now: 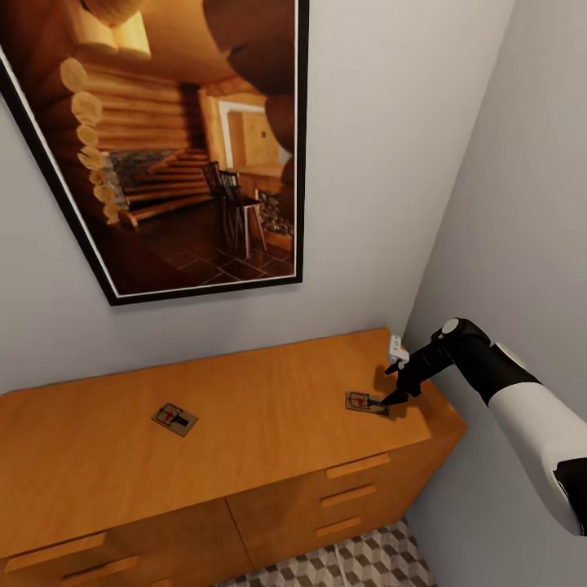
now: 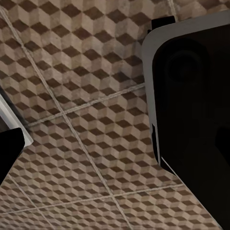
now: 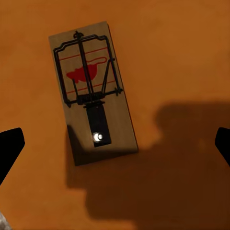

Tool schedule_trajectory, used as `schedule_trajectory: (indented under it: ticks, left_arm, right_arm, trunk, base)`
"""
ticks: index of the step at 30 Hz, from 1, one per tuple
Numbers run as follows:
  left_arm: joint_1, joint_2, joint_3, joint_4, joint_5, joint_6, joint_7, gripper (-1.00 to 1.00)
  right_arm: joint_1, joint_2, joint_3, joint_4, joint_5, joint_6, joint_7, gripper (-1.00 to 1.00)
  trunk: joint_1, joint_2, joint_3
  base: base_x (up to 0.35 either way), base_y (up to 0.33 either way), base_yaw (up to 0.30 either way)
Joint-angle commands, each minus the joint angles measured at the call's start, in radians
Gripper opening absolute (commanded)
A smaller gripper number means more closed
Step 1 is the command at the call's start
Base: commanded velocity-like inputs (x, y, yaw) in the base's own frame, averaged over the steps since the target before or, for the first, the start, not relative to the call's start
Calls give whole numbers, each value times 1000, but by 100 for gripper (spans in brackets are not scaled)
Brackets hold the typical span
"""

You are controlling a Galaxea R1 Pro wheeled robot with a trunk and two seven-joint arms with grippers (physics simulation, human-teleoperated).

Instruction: Take the four mousetraps from the cabinet in the bathroom and place them on the bathroom floor. Make sure all four end up on the same floor surface, and ensure that at least two of them are either under or directly next to the same bathroom sink.

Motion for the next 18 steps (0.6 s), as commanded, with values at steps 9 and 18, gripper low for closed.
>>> schedule_trajectory:
  ticks: [9, 18]
  left_arm:
    - [-1, -1, -9, 3, 10, -4, 0, 100]
    - [-1, -1, -8, 3, 10, -4, 0, 100]
  right_arm:
    - [-1, -1, 3, -2, 0, 11, 3, 100]
    - [-1, -1, 3, -2, 0, 11, 3, 100]
  trunk:
    - [0, -1, -14]
    - [0, -1, -27]
  base:
    - [0, 0, 0]
    - [0, 0, 0]
